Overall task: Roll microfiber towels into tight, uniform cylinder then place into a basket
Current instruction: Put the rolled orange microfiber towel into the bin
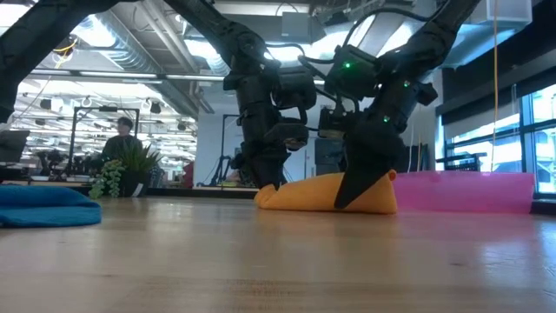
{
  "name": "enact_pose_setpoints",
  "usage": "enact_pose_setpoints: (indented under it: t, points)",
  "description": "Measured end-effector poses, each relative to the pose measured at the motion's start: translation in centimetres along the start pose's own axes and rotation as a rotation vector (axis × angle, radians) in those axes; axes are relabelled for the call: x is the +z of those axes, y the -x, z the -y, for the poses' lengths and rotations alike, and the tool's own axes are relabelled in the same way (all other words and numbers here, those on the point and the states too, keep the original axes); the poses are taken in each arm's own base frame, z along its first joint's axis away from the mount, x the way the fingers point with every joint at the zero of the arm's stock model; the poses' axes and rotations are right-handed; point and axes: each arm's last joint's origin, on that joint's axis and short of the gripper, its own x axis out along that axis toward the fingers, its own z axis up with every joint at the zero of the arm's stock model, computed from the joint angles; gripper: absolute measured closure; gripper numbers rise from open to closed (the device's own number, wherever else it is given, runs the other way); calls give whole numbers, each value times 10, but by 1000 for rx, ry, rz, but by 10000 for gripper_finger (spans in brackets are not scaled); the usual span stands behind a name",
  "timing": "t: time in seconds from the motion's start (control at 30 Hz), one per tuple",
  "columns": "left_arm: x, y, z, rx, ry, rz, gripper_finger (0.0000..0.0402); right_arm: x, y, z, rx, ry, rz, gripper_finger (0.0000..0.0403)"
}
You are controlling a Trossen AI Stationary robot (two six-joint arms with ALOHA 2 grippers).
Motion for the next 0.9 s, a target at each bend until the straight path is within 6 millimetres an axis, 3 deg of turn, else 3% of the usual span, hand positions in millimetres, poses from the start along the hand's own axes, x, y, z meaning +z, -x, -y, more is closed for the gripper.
enact_pose_setpoints:
  t: [0.73,0.9]
  points:
    - [0,0,0,0,0,0,401,-1,-2,1,-64,28,-2,5]
    - [0,0,0,0,0,0,401,-1,-3,2,-72,49,-5,30]
